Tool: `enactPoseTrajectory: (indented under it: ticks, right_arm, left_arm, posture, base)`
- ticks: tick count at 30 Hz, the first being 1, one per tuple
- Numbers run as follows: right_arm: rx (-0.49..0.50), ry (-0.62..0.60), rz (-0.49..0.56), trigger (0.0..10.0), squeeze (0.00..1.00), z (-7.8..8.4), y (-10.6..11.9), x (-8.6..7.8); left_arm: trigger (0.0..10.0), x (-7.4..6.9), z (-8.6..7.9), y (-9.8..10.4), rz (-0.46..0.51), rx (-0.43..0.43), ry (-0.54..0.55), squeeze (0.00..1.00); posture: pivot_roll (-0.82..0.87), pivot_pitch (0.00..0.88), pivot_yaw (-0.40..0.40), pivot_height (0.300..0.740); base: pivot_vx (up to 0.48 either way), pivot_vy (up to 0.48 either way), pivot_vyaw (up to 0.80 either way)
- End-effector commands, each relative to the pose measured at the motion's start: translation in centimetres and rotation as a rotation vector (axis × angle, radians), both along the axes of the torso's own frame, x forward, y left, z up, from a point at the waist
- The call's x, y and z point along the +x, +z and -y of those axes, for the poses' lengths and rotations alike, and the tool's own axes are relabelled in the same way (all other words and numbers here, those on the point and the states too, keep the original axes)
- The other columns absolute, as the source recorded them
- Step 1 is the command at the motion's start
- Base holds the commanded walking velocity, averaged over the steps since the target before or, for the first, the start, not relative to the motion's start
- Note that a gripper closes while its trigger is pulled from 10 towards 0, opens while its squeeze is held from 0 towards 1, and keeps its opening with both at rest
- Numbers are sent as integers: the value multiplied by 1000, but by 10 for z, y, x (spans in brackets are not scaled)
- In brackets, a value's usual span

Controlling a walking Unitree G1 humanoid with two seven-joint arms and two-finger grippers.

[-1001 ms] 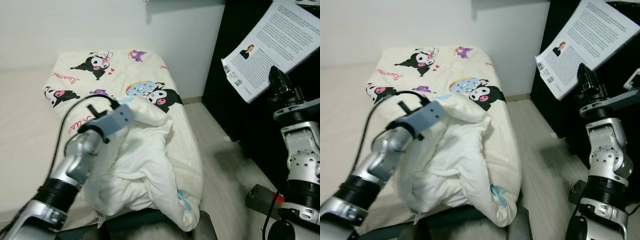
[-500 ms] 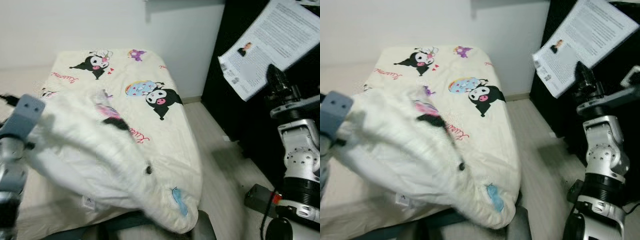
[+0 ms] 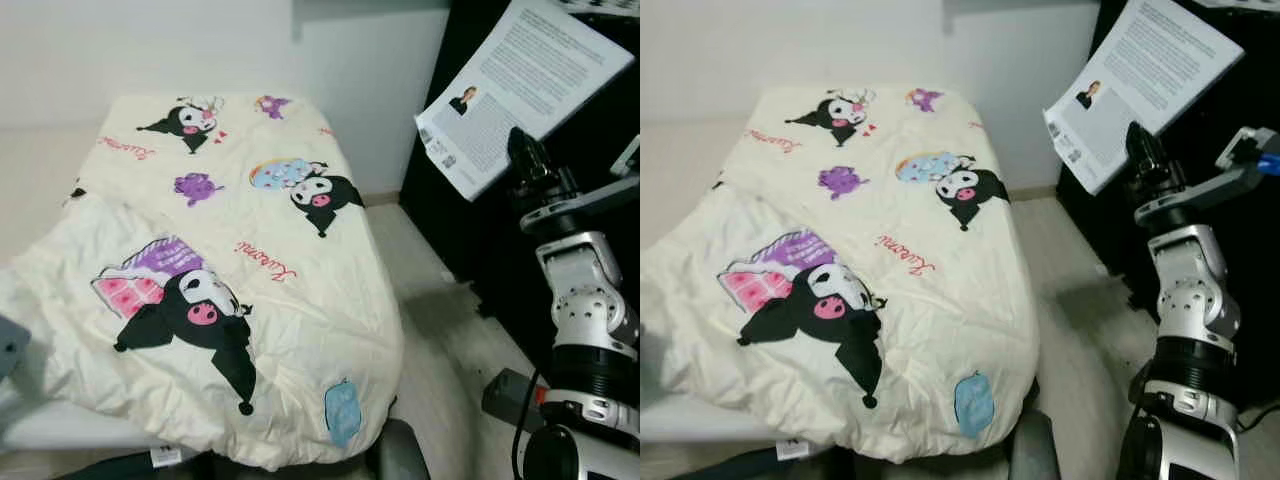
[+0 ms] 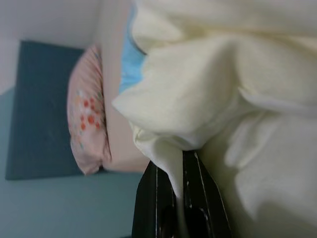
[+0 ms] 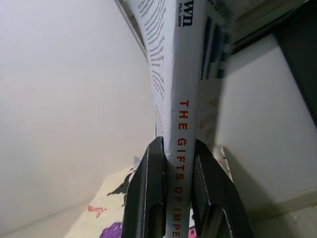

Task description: Clean up the room

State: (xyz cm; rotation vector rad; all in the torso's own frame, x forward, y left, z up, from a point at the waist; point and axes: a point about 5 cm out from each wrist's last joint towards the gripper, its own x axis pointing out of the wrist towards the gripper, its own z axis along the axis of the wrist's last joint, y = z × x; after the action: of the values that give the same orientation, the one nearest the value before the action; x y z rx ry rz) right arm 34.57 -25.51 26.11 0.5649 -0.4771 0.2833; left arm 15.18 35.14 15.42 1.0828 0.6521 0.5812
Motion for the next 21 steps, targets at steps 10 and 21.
enactPoseTrajectory:
  ticks: [10, 21]
  right_arm:
    - [-2, 107, 17, 0, 0, -23, 7, 16]
    - [10, 141, 11, 0, 0, -32, 1, 22]
  left_arm:
    - [275, -58, 0, -6, -94, -62, 181, 0]
    - [5569, -79, -5, -28, -203, -72, 249, 0]
  posture:
    - [106, 86, -162, 475]
    - [114, 80, -165, 475]
  base:
    - [0, 0, 0]
    - [0, 0, 0]
